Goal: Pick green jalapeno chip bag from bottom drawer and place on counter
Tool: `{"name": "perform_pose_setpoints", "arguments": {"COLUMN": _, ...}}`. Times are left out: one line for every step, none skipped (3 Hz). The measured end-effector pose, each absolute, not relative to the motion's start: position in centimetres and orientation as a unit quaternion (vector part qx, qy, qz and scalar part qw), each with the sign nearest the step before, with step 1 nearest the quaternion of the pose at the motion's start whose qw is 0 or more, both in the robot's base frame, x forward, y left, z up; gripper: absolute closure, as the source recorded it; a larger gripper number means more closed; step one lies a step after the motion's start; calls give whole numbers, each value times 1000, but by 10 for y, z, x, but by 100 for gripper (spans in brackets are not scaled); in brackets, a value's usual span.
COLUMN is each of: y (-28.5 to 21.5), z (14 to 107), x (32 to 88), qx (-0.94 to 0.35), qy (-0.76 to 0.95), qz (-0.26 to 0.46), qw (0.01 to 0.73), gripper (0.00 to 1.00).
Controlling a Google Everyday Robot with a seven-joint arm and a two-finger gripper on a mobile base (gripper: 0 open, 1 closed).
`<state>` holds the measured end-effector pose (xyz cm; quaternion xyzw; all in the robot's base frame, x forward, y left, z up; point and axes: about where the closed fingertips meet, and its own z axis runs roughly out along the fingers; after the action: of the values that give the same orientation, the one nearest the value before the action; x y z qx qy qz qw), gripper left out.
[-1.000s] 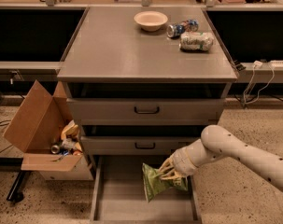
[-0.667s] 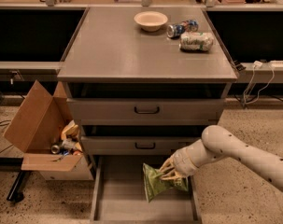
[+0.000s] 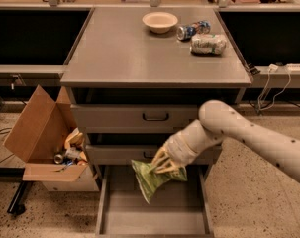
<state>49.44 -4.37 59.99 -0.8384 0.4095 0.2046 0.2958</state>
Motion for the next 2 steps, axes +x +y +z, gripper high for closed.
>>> {"name": "perform_pose_setpoints", "arguments": {"y": -11, "z": 654, "x": 499, "qx": -857, "qy": 380, "qz": 189, "qw": 293, "gripper": 100}}
{"name": "perform_pose_setpoints", "arguments": {"y": 12, "z": 715, "x": 489, "qx": -877, "qy": 349, "qz": 139, "qw": 301, "gripper": 100}}
